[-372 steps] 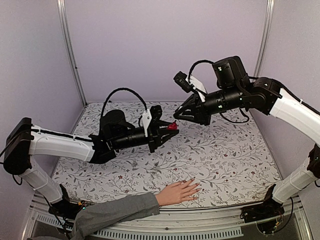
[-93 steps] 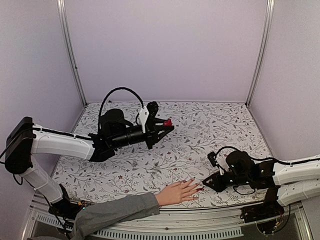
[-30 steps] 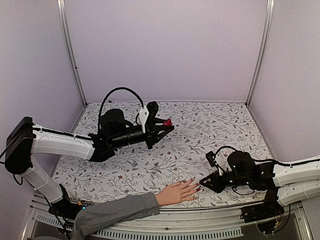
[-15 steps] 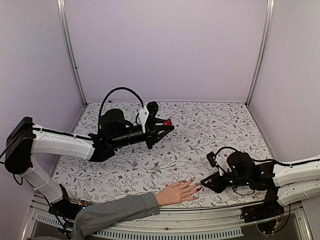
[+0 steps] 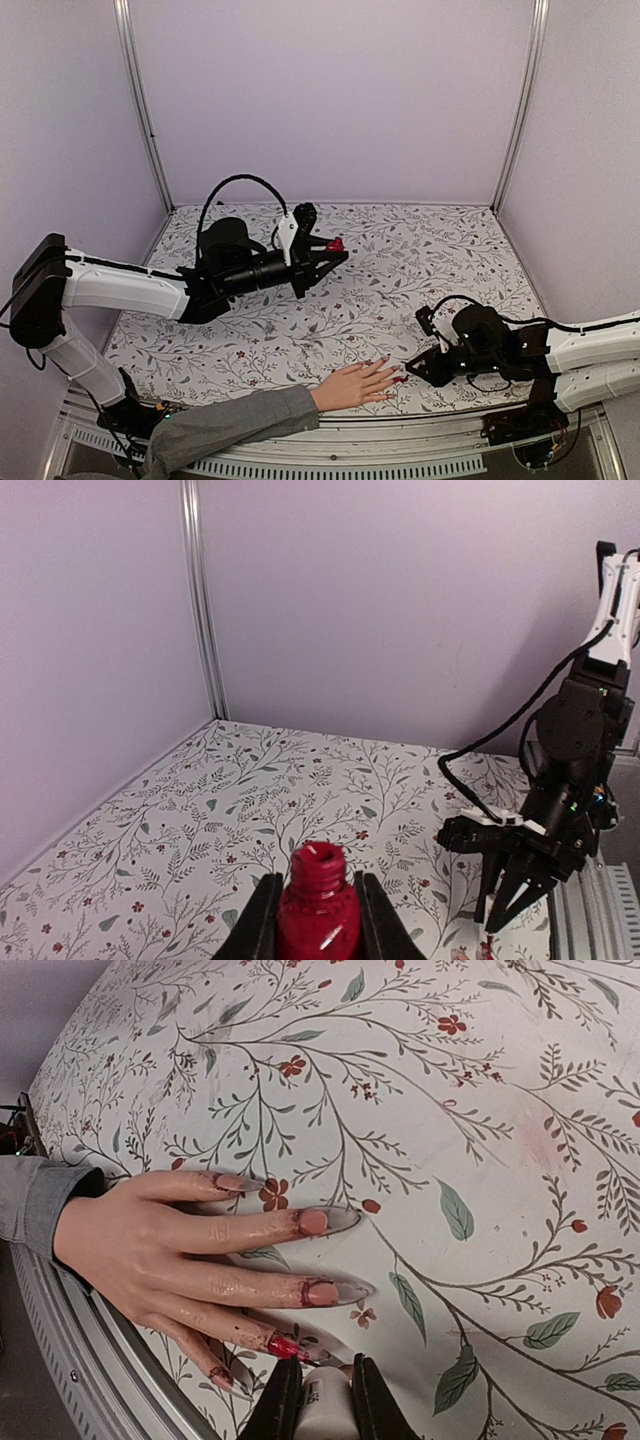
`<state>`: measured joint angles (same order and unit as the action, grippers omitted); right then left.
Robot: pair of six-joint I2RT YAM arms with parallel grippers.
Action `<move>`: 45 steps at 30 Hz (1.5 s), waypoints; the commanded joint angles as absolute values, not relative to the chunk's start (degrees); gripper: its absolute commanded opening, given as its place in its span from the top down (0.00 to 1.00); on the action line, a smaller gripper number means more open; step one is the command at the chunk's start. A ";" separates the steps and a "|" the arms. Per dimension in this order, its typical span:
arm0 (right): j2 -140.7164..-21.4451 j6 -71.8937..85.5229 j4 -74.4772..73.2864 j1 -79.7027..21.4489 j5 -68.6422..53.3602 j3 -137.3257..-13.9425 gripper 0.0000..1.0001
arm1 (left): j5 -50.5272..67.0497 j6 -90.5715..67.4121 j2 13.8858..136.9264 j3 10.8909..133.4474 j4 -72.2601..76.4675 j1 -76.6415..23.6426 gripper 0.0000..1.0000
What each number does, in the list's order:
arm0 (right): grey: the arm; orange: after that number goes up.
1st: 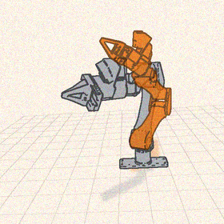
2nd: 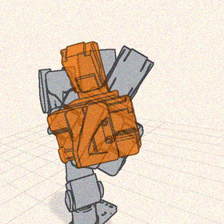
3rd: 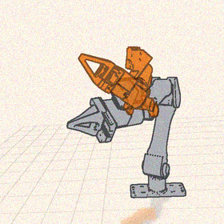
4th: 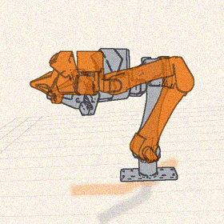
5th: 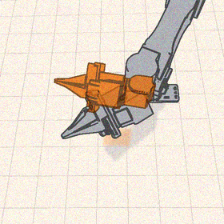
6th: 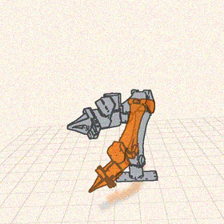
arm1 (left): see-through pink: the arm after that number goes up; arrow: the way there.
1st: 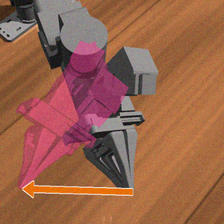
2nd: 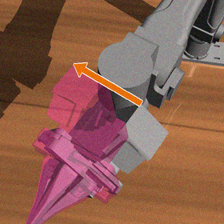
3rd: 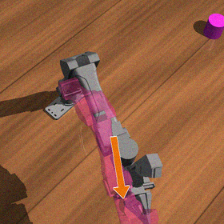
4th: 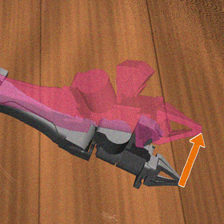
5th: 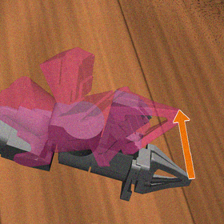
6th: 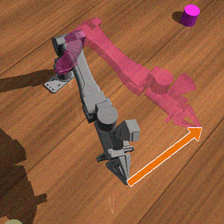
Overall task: Paint the nails
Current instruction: Paint the nail polish on the nail.
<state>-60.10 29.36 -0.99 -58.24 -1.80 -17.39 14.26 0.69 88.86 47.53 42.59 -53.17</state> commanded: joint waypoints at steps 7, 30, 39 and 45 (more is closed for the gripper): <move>-54.18 29.86 -0.72 -58.75 -0.87 -16.82 1.00 | 13.89 0.17 89.43 47.85 45.00 -52.39 1.00; -59.18 30.51 0.72 -58.79 -0.71 -17.87 1.00 | 13.71 0.22 89.17 47.64 45.08 -52.40 1.00; -59.83 31.82 0.00 -58.80 1.97 -18.19 1.00 | 13.67 0.24 89.10 47.64 45.09 -52.44 1.00; -59.53 32.07 0.00 -58.75 2.69 -18.20 1.00 | 13.56 0.19 88.98 47.48 45.13 -52.44 1.00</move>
<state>-59.66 31.16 0.40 -58.39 0.67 -16.86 14.17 0.54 88.86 47.53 42.96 -53.17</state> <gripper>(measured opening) 0.132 0.196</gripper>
